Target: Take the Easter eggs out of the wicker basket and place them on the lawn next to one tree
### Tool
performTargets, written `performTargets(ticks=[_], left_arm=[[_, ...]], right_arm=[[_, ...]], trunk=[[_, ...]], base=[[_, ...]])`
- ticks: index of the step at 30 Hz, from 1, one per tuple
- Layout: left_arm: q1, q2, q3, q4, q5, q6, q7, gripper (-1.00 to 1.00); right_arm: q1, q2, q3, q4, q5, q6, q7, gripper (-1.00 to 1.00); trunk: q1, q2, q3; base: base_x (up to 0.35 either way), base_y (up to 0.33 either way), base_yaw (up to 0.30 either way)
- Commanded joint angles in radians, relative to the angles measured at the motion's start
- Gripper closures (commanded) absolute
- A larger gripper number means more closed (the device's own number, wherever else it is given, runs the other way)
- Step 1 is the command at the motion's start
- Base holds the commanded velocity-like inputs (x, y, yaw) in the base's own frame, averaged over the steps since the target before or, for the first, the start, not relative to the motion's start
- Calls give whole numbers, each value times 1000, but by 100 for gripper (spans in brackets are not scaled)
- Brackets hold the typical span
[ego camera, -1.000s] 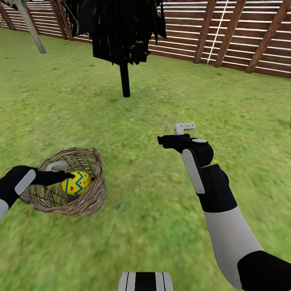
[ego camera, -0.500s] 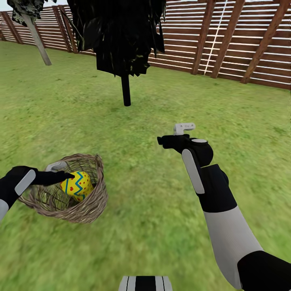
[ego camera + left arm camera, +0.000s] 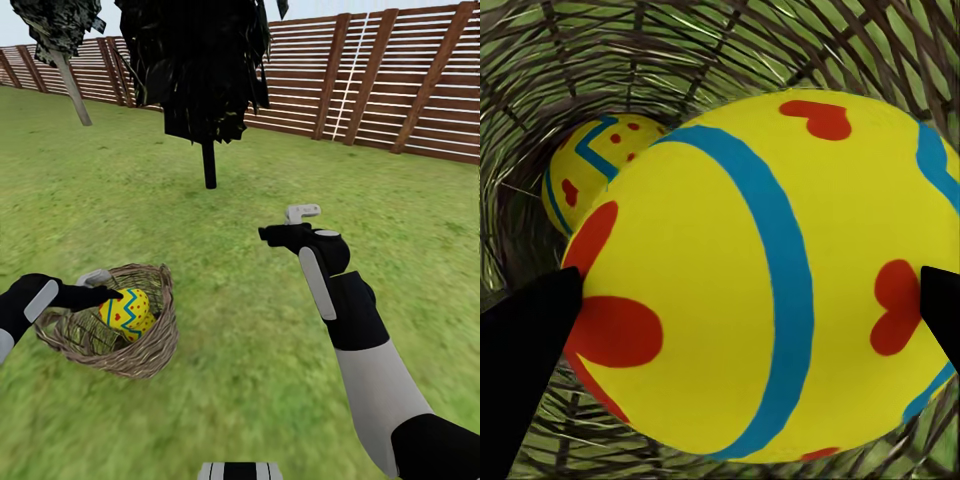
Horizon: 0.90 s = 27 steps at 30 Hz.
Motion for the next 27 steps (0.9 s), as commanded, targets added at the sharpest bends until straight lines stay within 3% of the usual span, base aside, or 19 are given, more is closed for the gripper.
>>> performTargets(ticks=[1,11,16,27], left_arm=[[-1,2,-4,0,-4,14,-7,100],[-2,12,7,-2,-1,178,-7,100],[-9,14,6,-1,0,178,-8,100],[-14,17,-6,39,-3,178,-10,100]], right_arm=[[-1,0,1,0,-11,3,-10,-100],[23,3,5,80,-10,-4,-13,-100],[72,1,4,149,-5,-94,-22,-100],[168,0,3,161,-7,-111,-26,-100]], trunk=[[-1,0,3],[-5,2,42],[-7,3,61],[-12,6,104]], base=[[0,0,0],[0,0,0],[0,0,0],[0,0,0]])
